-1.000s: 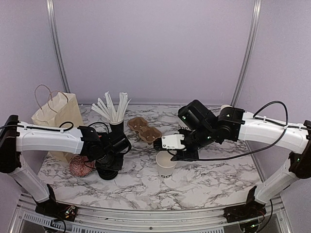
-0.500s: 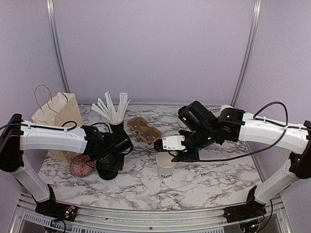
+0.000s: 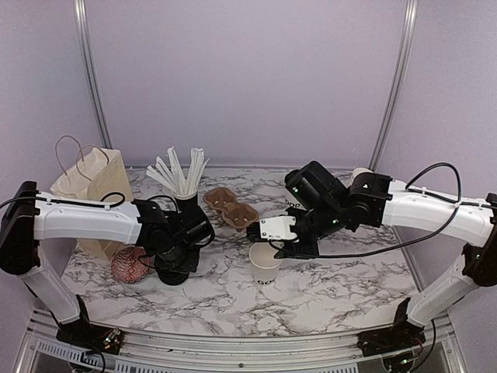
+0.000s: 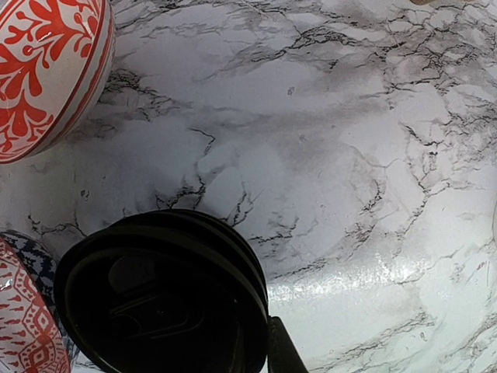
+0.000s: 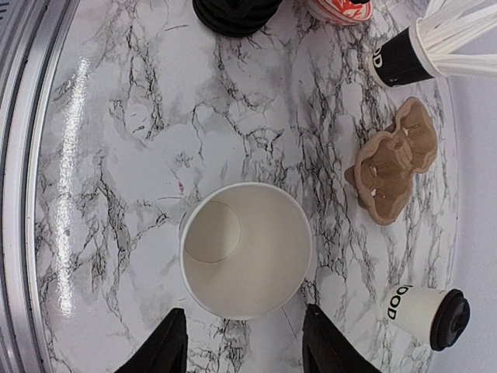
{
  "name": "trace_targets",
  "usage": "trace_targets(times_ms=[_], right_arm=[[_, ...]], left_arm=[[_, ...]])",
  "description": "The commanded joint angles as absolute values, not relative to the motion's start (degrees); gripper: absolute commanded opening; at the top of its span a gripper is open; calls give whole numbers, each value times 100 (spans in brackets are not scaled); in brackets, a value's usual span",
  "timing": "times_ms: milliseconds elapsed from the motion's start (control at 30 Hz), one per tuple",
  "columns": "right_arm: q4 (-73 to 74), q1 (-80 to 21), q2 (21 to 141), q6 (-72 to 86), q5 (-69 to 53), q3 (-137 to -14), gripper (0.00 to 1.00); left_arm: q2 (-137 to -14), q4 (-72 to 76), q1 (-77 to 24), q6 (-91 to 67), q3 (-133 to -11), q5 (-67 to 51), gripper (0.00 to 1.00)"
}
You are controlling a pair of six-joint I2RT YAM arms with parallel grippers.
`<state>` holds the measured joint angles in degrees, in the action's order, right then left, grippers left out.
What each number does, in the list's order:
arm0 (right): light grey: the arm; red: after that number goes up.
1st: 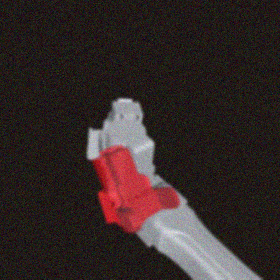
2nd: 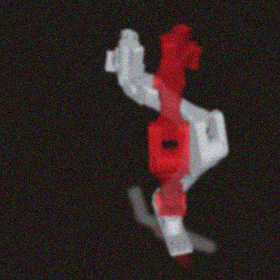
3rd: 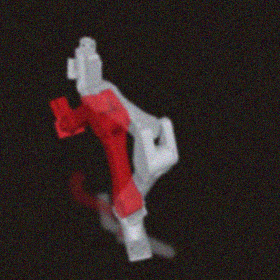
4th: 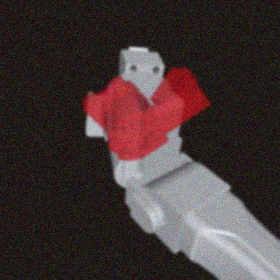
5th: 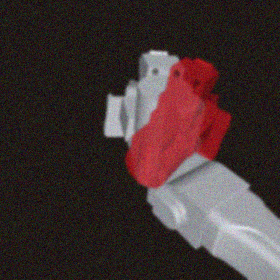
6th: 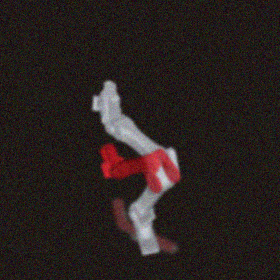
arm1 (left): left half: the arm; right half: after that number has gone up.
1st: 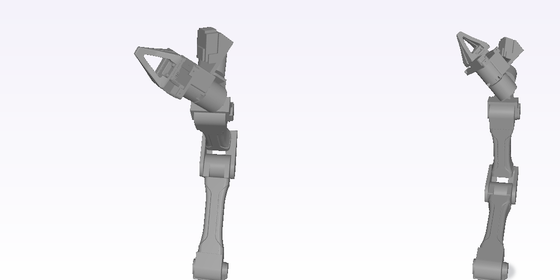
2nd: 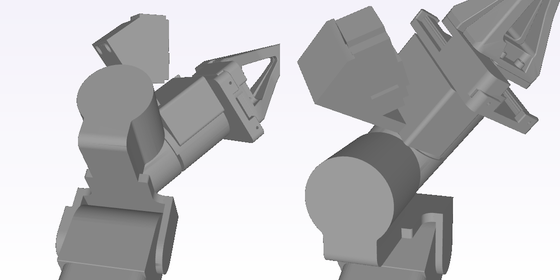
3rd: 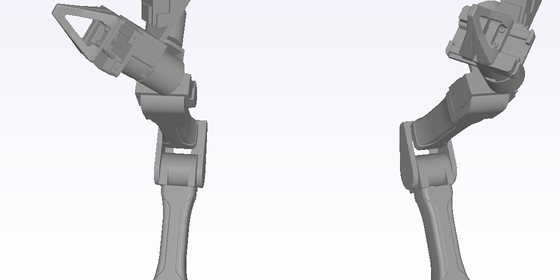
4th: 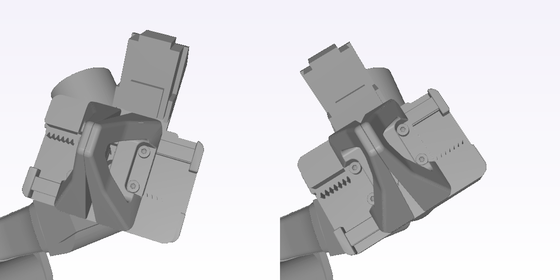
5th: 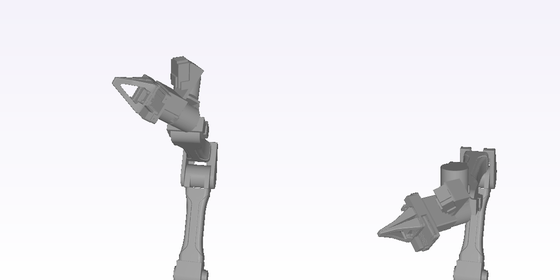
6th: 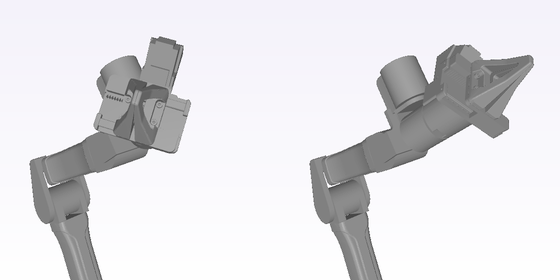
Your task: Pack the takeout coffee
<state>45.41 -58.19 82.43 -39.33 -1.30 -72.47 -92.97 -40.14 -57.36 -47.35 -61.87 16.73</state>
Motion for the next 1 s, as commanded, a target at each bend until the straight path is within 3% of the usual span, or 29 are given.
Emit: trace_targets(times_ms=[0, 333, 400, 533, 600, 700, 800, 967], right_arm=[[4450, -5765, 8159, -3851, -70, -7274, 49], [4485, -5493, 8122, -3842, -292, -7583, 50], [4303, -5190, 8038, -3771, -567, -7740, 59], [3550, -4002, 7924, -2815, -1695, -8108, 91], [3325, -3325, 8040, -2164, -2629, -8336, 98], [2877, -2631, 8201, -1046, -3882, -8474, 99], [2346, -2549, 8410, -292, -5330, -8395, 99], [1226, -2712, 8686, 1131, -6542, -8078, 99]], left_arm=[[-9113, -4391, -5742, -4720, -6379, 1721, 11], [-8209, -4493, -5863, -3874, -7008, 1379, 10], [-8100, -4202, -5879, -3396, -7231, 1224, 9], [-7986, -3173, -5880, -2717, -7545, 712, 8], [-7876, -2206, -5880, -2444, -7484, 352, 8], [-7729, -573, -5879, -2226, -7086, -463, 9], [-7658, 1181, -5879, -2138, -6464, -1055, 9], [-8063, 1843, -5880, -1952, -6636, -1499, 9]])
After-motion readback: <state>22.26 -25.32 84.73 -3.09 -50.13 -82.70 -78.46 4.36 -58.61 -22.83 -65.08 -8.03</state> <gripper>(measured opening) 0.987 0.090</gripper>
